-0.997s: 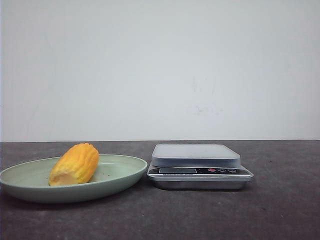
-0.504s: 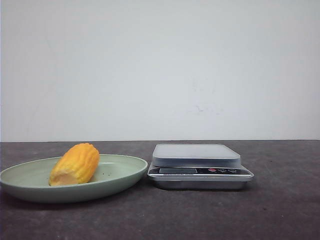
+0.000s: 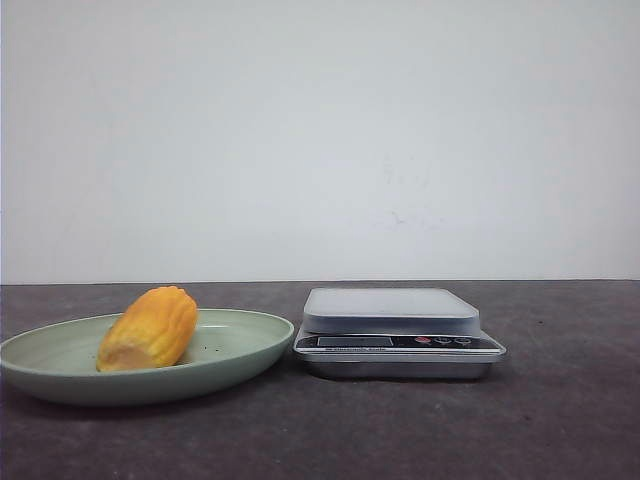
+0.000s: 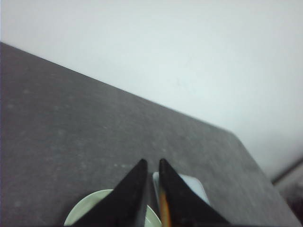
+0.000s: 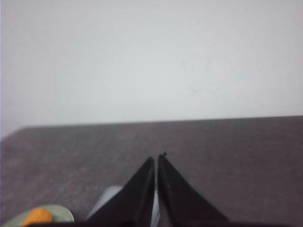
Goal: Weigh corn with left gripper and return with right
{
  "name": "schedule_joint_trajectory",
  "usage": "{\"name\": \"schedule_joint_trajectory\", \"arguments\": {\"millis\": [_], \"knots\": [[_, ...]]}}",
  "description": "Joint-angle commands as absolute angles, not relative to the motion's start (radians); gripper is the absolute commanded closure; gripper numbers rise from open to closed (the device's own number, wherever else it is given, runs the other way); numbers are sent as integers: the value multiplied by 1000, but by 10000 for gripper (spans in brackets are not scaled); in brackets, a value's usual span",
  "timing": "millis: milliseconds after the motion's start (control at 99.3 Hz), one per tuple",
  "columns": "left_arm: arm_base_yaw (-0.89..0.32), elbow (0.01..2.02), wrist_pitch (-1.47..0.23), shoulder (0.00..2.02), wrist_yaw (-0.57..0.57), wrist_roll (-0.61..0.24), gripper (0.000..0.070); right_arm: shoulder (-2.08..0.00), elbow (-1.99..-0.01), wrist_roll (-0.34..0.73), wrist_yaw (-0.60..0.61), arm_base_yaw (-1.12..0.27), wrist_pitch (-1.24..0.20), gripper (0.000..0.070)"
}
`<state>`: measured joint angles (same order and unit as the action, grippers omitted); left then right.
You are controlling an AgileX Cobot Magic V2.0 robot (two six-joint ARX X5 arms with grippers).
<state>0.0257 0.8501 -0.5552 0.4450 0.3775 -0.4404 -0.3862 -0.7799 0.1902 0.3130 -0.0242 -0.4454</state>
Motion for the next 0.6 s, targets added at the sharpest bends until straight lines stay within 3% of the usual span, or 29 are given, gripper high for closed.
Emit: {"name": "schedule_joint_trajectory", "arguments": {"millis": [0,141,181,222,262,322,352,393,594], "knots": [[23,982,-628,523,382,-316,695,-451,-909,115,313,-23,-508,697],[17,1115,-680,614,356,-237,694,-529,-1018,113,315,-23,-521,692],[16,1127,-665,624,357,-236,665,-537,-1030,114,318,-24,-517,645],[15,1131,-650,628,357,-237,580,-542,-1036,117,325,-24,-517,527],[15,1132,-643,633,357,-247,386,-542,-1036,122,341,-24,-521,347],[15,1132,-654,641,357,-273,148,-542,-1036,129,344,-25,-546,147],[13,1132,-668,644,357,-282,88,-542,-1036,128,343,-25,-559,104],[10,1132,-693,647,360,-282,67,-542,-1035,128,342,-25,-581,76],[4,1124,-835,651,324,-251,69,-542,-1034,127,339,-38,-618,75]]}}
